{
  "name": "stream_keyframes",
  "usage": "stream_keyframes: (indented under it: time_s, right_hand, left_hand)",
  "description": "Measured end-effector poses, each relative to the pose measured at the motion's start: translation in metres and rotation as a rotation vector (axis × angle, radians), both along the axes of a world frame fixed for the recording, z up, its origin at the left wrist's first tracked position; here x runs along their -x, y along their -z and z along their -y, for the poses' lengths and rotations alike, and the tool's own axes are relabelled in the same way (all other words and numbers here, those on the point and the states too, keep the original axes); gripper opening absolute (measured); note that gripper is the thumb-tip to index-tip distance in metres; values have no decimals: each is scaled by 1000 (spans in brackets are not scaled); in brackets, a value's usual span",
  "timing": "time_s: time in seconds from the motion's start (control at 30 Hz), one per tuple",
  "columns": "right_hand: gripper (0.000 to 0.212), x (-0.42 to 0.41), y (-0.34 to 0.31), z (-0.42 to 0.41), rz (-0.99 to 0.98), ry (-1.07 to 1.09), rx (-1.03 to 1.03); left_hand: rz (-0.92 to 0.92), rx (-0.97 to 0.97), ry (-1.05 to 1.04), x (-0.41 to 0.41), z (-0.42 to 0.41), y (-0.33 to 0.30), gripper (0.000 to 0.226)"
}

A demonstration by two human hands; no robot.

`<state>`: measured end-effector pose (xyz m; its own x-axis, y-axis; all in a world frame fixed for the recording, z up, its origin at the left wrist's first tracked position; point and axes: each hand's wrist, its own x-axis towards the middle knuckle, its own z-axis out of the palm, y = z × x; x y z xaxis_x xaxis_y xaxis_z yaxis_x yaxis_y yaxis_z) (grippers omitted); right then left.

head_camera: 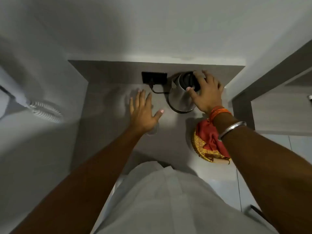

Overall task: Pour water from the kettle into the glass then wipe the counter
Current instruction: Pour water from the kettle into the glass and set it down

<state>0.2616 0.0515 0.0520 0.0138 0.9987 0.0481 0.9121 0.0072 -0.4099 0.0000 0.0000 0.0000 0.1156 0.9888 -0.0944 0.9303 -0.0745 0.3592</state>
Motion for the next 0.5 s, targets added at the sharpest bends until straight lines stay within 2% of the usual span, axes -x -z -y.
stream_keyframes:
  time_s: [0.17,0.33,0.5]
  right_hand:
    - [68,-18,-3,-13,-124,-8,100]
    - [68,-46,-9,-36,-372,-87,275]
    - [60,-67,-8,-44,-603,-173,365]
  left_hand:
    - [153,288,-42,16,27,28,116]
    - [262,353,-102,29,38,48,116]
    - [475,305,-148,37,40,60,90]
